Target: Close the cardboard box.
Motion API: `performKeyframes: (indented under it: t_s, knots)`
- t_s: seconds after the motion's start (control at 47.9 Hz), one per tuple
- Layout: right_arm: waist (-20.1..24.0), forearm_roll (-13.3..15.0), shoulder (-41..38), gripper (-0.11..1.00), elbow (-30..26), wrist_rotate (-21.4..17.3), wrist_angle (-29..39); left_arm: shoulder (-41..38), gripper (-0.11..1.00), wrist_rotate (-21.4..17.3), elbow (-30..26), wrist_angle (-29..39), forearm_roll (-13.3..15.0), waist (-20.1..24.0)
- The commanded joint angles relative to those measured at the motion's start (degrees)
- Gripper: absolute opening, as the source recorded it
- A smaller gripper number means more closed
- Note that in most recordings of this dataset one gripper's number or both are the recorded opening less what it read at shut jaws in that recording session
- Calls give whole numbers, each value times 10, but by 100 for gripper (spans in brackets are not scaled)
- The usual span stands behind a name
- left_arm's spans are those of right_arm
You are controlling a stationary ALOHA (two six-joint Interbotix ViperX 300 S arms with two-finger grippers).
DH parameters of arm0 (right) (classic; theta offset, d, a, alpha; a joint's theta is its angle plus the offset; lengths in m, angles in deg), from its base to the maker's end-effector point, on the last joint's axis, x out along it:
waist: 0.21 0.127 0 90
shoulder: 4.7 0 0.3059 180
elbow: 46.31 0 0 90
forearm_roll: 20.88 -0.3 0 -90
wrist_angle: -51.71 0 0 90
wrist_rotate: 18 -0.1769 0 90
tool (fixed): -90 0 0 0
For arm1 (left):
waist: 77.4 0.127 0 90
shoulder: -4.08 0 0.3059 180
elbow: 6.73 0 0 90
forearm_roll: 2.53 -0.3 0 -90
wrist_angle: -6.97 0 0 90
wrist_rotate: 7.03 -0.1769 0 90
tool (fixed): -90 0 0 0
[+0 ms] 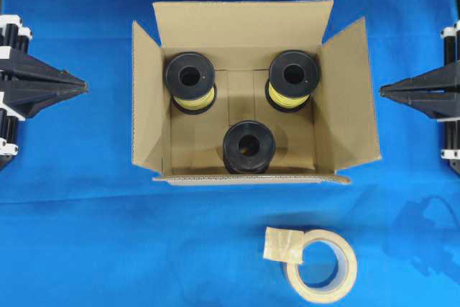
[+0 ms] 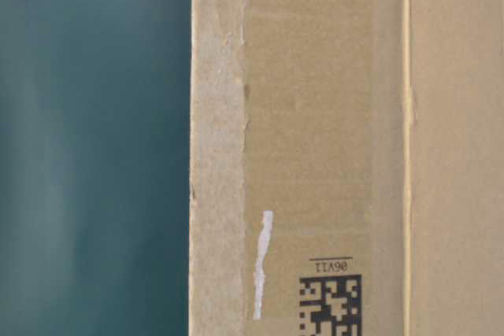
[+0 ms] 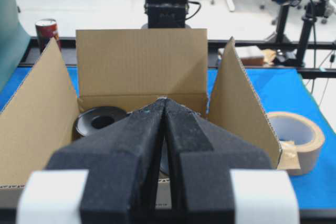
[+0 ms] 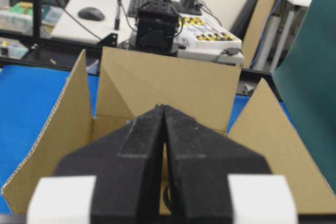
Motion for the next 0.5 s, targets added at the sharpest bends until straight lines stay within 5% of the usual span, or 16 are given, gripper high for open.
performKeyframes:
  t_s: [0.0, 0.229, 0.48]
  knots:
    - [0, 0, 4, 0, -11, 0, 0, -4, 0, -11, -3, 11, 14, 2]
    - [-16, -1, 30, 0, -1, -3, 39, -8, 0, -15, 6, 4, 15, 2]
    - [-28, -14, 28, 0, 55, -5, 24, -37, 0, -14, 67, -86, 16, 2]
